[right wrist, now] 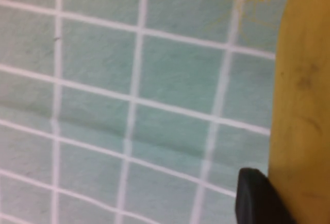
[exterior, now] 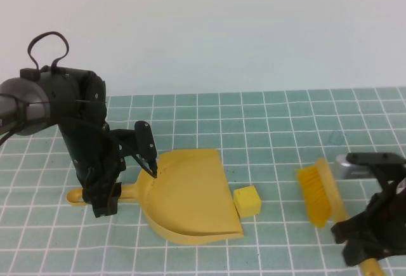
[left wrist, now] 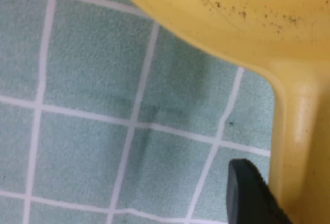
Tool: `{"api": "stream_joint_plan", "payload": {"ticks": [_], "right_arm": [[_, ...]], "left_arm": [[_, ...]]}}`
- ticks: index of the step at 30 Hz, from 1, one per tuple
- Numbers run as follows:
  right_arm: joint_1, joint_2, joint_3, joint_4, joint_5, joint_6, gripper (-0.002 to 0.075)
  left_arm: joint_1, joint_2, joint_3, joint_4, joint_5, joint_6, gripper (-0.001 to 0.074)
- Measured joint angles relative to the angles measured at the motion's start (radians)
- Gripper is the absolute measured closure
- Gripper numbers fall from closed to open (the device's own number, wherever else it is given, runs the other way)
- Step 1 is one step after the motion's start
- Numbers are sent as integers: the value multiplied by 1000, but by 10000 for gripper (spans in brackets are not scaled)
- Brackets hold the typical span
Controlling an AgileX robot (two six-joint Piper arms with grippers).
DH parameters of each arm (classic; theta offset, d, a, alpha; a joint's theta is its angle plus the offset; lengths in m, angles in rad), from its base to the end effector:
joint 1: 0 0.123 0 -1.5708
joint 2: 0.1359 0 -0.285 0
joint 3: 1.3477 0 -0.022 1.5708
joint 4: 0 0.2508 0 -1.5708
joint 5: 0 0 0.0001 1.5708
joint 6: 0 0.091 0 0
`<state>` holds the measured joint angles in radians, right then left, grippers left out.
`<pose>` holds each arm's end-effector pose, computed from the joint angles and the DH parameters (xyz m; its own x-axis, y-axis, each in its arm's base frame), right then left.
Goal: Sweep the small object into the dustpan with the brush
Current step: Sweep the small ball
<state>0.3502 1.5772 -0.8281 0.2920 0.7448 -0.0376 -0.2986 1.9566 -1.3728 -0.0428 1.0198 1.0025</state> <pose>0.2458 0.1087 0.1806 -0.9745 -0.1691 -0.1472 -0.1991 0.9546 0.2217 0.3602 -0.1143 0.1791 -0.2858 0.9564 -0.0607 0.9574 0.2877 0.0252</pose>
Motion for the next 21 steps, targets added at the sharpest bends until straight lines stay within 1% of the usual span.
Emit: {"api": "stream_joint_plan", "payload": {"ticks": [3,5,7,12,16,21], "right_arm": [[12,45,0,110,-3,-75,552],[36,67,0,176,-24,-120,552],[72,87,0,240,-45,-153,552],[199,133,-40,398,-75,-239,553],[261,152,-110,454,-59,-280,554],[272,162,-209,474,5,-296,554]], "left_arm": [[0,0,0,-5,5,8,510],[0,0,0,-11,5,13,511],[0,0,0,-18,5,29,512],[0,0,0,-15,9,33,512],[0,0,0,-15,7,33,512],[-2,0,0,-29,9,34,512]]}}
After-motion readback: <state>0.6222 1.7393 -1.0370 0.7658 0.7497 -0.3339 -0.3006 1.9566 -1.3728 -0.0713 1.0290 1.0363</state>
